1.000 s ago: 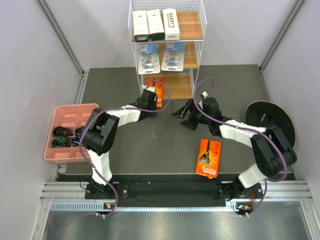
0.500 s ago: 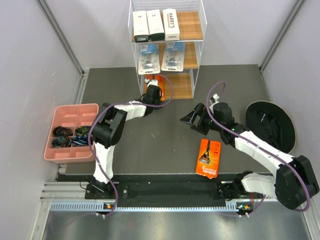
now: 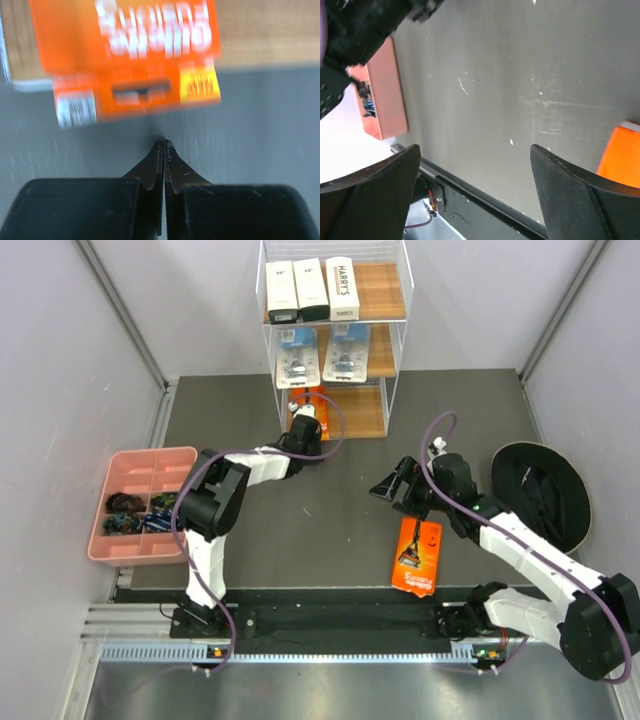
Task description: Place and organize the shaving razors onto the shelf
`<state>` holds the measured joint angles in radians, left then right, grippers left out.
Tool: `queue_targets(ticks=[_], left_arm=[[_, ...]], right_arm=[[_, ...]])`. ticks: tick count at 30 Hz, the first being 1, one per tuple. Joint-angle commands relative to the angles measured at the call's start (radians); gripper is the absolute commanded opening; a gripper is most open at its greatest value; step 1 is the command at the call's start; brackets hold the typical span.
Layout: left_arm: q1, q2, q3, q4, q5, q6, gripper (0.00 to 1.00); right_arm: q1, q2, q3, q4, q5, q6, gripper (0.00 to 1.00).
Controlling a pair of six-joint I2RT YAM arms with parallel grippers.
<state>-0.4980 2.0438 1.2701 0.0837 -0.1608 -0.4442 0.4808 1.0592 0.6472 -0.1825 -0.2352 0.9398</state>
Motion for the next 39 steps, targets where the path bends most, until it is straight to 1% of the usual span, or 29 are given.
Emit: queue_targets(ticks=[1,3,4,6,7,9,10,11,12,13,14,16,17,18,20,21,22,25,28,32,33,39], left_arm=[[-0.060,-0.146,-0.124,-0.009,0.047,-0.033,0.13],[-0.070,-0.186,-0.159,-0.013,0.067,-0.054,0.21],[-0.077,-0.224,-0.191,-0.018,0.079,-0.063,0.27],[-0.077,-0.266,-0.221,-0.025,0.116,-0.086,0.32],[-0.077,-0.308,-0.248,-0.038,0.124,-0.093,0.37],[-0.076,-0.353,-0.271,-0.047,0.138,-0.103,0.43],[-0.077,-0.394,-0.282,-0.079,0.144,-0.106,0.45],[-0.077,-0.416,-0.287,-0.079,0.150,-0.116,0.51],[-0.077,-0.439,-0.296,-0.110,0.156,-0.117,0.53],[-0.076,-0.488,-0.322,-0.113,0.196,-0.126,0.55],[-0.076,-0.513,-0.334,-0.119,0.208,-0.132,0.62],[-0.077,-0.583,-0.374,-0.122,0.240,-0.142,0.70],[-0.077,-0.605,-0.388,-0.125,0.268,-0.146,0.80],[-0.077,-0.626,-0.399,-0.128,0.280,-0.149,0.86],[-0.077,-0.686,-0.440,-0.127,0.296,-0.162,0.93],[-0.076,-0.704,-0.454,-0.121,0.303,-0.166,0.98],[-0.077,-0.744,-0.486,-0.113,0.310,-0.177,0.99],[-0.076,-0.795,-0.531,-0.093,0.339,-0.195,0.99],[-0.076,-0.813,-0.548,-0.091,0.375,-0.214,0.99],[-0.076,-0.804,-0.552,-0.091,0.426,-0.226,0.99],[-0.076,-0.792,-0.552,-0.064,0.434,-0.232,0.99],[-0.079,-0.740,-0.561,-0.009,0.527,-0.274,0.95]], right_arm=[[-0.010,-0.050,0.058,-0.086,0.045,-0.053,0.90],[-0.011,-0.074,0.068,-0.129,0.066,-0.070,0.92],[-0.011,-0.083,0.069,-0.146,0.077,-0.073,0.93],[-0.010,-0.111,0.074,-0.184,0.095,-0.087,0.95],[-0.010,-0.122,0.077,-0.193,0.100,-0.088,0.96],[-0.010,-0.142,0.081,-0.231,0.112,-0.101,0.98],[-0.010,-0.149,0.081,-0.242,0.117,-0.104,0.99],[-0.010,-0.157,0.083,-0.258,0.120,-0.108,0.99],[-0.010,-0.171,0.083,-0.285,0.129,-0.114,0.99],[-0.010,-0.179,0.083,-0.299,0.134,-0.116,0.99],[-0.010,-0.188,0.083,-0.311,0.137,-0.118,0.99],[-0.011,-0.209,0.085,-0.362,0.152,-0.122,0.99],[-0.011,-0.217,0.086,-0.380,0.160,-0.125,0.99],[-0.010,-0.226,0.083,-0.400,0.177,-0.128,0.99],[-0.010,-0.252,0.077,-0.452,0.194,-0.125,0.99],[-0.010,-0.264,0.071,-0.468,0.210,-0.118,0.99],[-0.010,-0.275,0.065,-0.492,0.218,-0.113,0.99],[-0.010,-0.307,0.042,-0.531,0.232,-0.087,0.99],[-0.010,-0.321,0.023,-0.580,0.278,-0.064,0.99],[-0.010,-0.318,0.000,-0.636,0.326,-0.023,0.99],[-0.011,-0.312,-0.012,-0.650,0.339,-0.004,0.99],[-0.010,-0.286,-0.082,-0.655,0.338,0.043,0.99]])
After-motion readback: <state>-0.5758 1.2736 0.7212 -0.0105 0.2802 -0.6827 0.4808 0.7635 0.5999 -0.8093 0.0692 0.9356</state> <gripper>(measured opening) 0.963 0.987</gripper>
